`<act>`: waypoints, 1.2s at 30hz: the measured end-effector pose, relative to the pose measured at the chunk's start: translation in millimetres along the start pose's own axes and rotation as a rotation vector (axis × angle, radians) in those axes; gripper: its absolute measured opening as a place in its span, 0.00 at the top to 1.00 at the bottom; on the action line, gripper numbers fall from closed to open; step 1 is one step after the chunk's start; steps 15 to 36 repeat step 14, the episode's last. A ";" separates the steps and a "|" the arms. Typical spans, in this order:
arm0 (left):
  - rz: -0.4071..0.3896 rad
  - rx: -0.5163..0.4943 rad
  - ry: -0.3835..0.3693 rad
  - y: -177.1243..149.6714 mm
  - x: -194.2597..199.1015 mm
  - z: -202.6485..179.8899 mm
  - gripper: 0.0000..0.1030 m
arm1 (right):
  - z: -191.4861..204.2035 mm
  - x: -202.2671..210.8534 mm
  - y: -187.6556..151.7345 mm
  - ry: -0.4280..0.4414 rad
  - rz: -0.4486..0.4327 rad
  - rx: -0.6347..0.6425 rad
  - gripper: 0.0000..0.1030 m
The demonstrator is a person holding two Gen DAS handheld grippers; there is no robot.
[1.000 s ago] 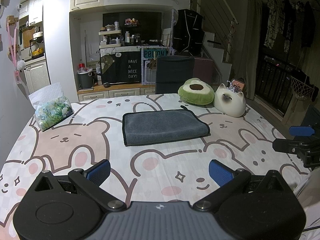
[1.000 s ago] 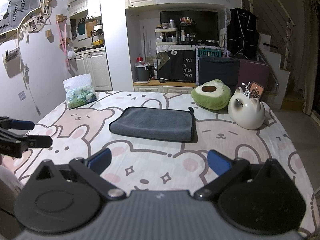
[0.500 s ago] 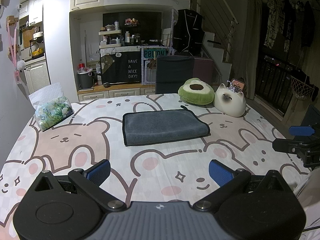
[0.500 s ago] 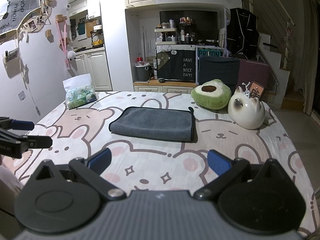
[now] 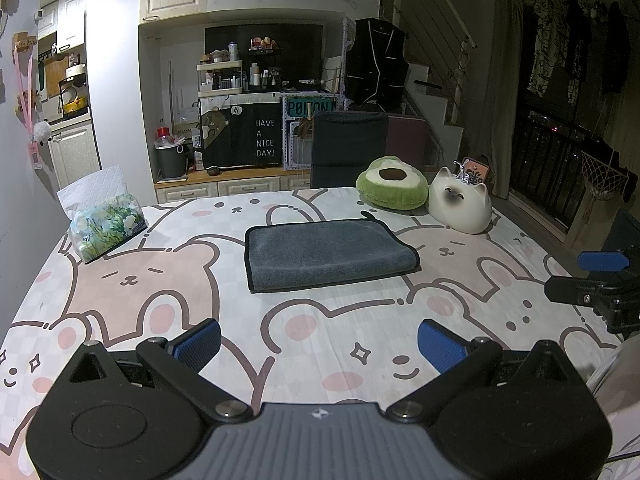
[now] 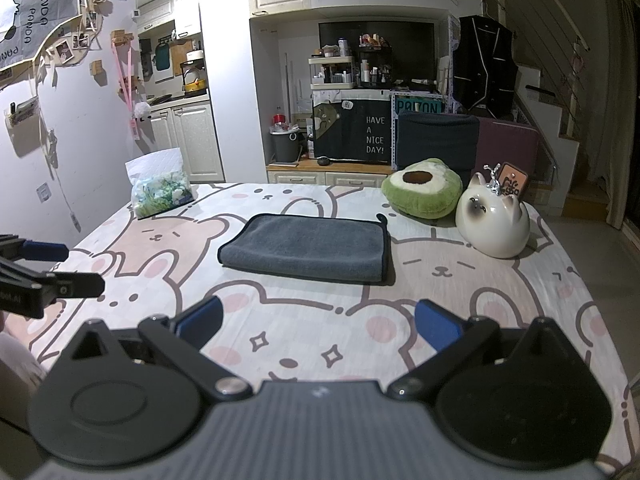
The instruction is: Fold towel
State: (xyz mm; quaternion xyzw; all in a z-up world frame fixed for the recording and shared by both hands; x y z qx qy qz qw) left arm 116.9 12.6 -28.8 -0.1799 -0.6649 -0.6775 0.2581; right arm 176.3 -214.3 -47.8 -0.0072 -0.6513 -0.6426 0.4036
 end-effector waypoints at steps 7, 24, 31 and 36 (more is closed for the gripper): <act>0.000 -0.001 0.001 0.0 0.0 0.1 0.00 | -0.1 0.1 0.1 0.000 0.000 0.000 0.00; 0.007 -0.002 -0.001 -2.9 -2.2 -1.4 0.00 | -0.2 0.2 0.2 0.000 0.000 0.000 0.00; 0.007 -0.002 -0.001 -2.9 -2.2 -1.4 0.00 | -0.2 0.2 0.2 0.000 0.000 0.000 0.00; 0.007 -0.002 -0.001 -2.9 -2.2 -1.4 0.00 | -0.2 0.2 0.2 0.000 0.000 0.000 0.00</act>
Point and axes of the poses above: each gripper's, at about its wrist camera, not at the fingertips, and x roughly against the way its jaws point, z to its left, y to its top, the point moved 10 cm from there along -x, roughly the way its jaws point, and after that the axes turned 8 degrees about y, right-handed, at the moved point
